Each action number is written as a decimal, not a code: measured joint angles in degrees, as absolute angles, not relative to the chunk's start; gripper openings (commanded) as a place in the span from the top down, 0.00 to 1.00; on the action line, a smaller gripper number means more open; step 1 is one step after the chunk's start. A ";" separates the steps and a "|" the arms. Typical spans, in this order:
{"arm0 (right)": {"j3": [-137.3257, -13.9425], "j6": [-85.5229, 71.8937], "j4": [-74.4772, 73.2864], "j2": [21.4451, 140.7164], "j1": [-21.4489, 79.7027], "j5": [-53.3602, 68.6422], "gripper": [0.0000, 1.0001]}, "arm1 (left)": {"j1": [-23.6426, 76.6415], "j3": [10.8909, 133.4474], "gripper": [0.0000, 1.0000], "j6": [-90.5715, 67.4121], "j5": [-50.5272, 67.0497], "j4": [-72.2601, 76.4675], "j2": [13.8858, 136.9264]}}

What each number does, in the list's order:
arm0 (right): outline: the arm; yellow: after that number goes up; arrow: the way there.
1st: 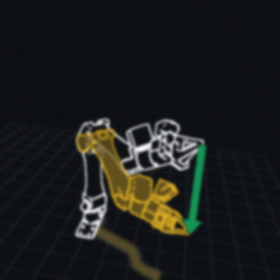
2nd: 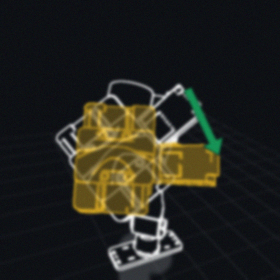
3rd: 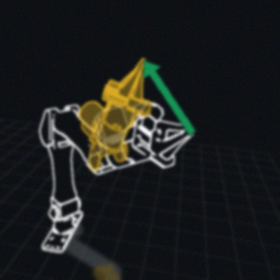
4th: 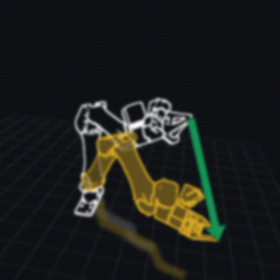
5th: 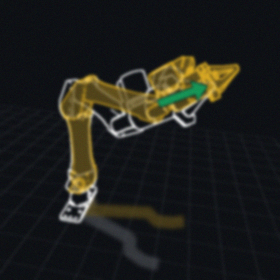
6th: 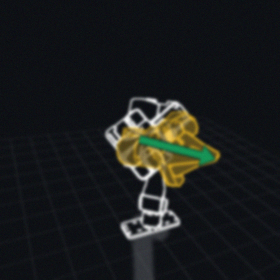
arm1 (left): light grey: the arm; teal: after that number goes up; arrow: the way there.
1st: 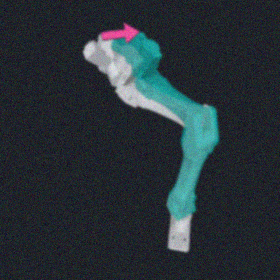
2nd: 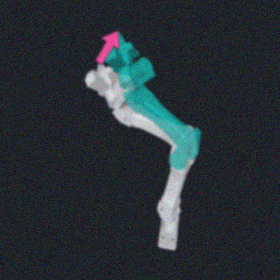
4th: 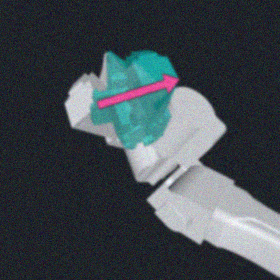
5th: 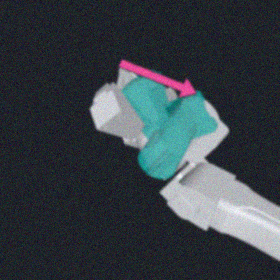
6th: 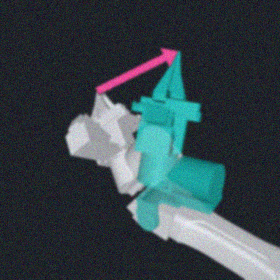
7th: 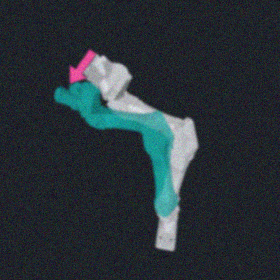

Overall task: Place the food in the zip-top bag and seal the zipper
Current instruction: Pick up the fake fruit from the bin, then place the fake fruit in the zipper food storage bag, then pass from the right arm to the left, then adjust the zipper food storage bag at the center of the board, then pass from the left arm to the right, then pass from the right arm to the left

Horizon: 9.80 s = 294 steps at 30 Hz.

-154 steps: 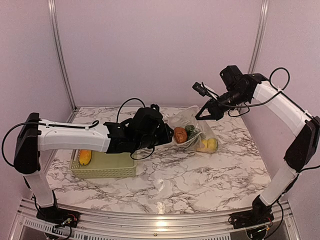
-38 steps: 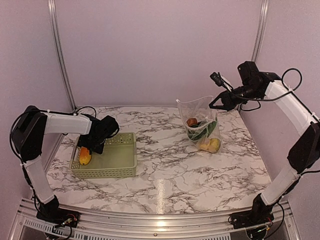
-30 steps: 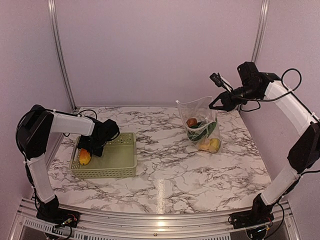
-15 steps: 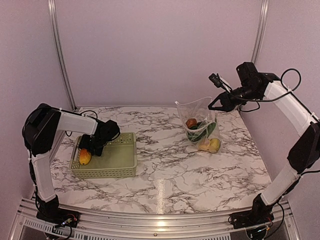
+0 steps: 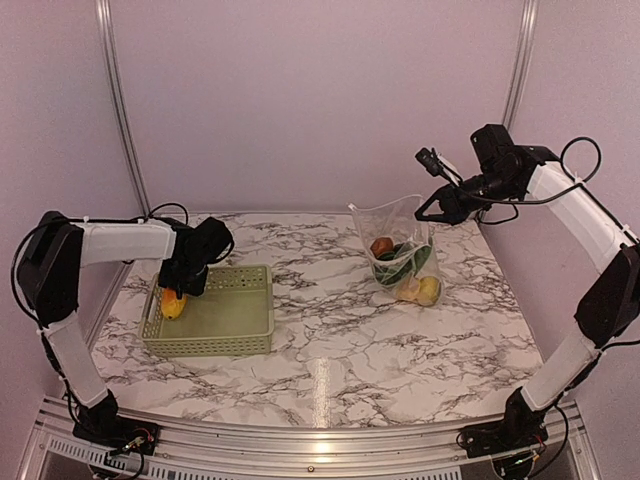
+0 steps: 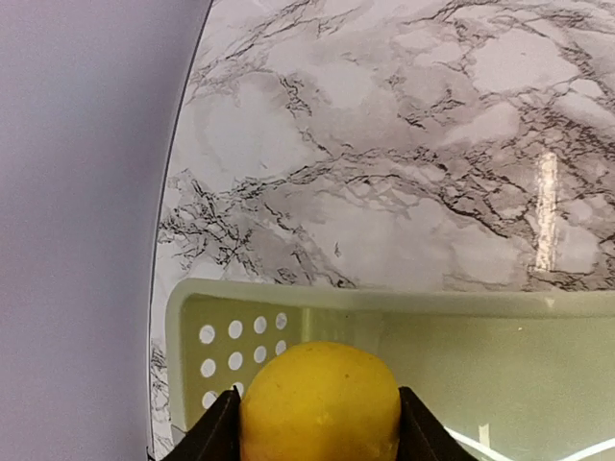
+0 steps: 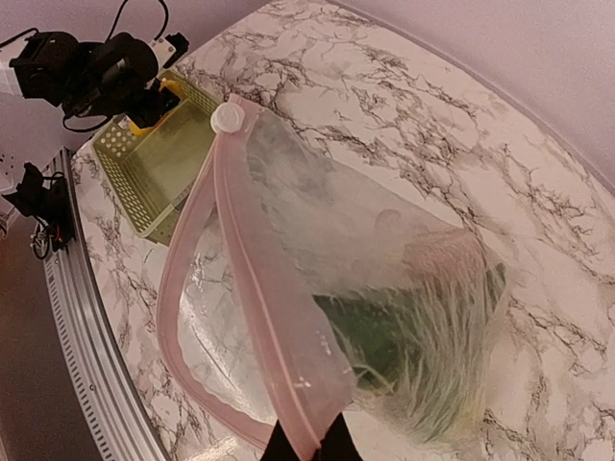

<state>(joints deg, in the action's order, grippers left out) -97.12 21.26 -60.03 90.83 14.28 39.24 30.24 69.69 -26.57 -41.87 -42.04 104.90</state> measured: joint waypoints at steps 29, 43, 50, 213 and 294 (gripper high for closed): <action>-97.12 22.65 -60.82 90.83 17.12 36.99 1.00 | 52.82 71.48 0.97 -19.57 -3.05 15.77 81.28; -97.58 23.49 -63.64 90.83 17.15 39.46 1.00 | 59.44 75.07 1.00 -6.59 -0.89 47.55 101.21; -97.62 24.23 -64.51 89.67 17.15 41.41 1.00 | 59.57 78.67 0.98 -0.43 -0.93 55.96 111.39; -104.66 40.49 -70.24 90.94 38.63 23.77 0.58 | 55.72 55.00 1.00 -5.08 -3.16 24.34 78.85; -110.63 32.93 -65.63 97.45 45.17 28.42 1.00 | 51.29 52.16 0.74 -0.89 12.99 29.78 78.37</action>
